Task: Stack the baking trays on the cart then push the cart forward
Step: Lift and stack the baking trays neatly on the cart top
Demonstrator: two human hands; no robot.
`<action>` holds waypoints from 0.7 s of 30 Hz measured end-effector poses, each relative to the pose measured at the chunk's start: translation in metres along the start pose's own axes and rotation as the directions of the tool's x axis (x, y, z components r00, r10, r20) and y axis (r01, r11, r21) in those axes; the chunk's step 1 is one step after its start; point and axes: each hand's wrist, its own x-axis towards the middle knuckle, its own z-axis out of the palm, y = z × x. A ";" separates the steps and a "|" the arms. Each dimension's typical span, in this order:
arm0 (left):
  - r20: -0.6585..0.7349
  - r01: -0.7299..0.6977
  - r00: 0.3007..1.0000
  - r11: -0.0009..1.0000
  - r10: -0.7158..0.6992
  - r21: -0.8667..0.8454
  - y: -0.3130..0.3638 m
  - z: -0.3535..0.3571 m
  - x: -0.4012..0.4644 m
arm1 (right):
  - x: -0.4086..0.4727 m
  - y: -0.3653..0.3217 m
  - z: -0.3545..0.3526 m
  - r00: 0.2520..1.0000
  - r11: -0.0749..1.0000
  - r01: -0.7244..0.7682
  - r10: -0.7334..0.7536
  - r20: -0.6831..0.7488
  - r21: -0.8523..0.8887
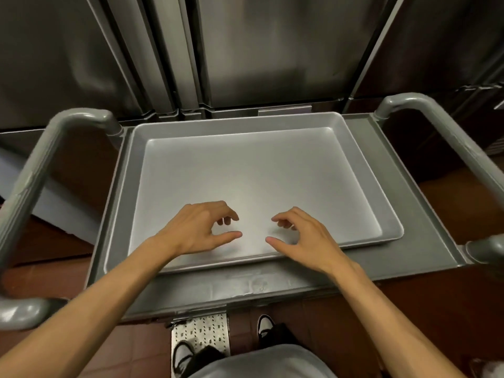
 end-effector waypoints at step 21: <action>0.193 -0.371 0.891 0.905 0.410 -0.207 -0.111 -0.088 -0.063 | -0.027 -0.184 0.123 0.816 0.957 -0.252 0.289 -0.501 0.141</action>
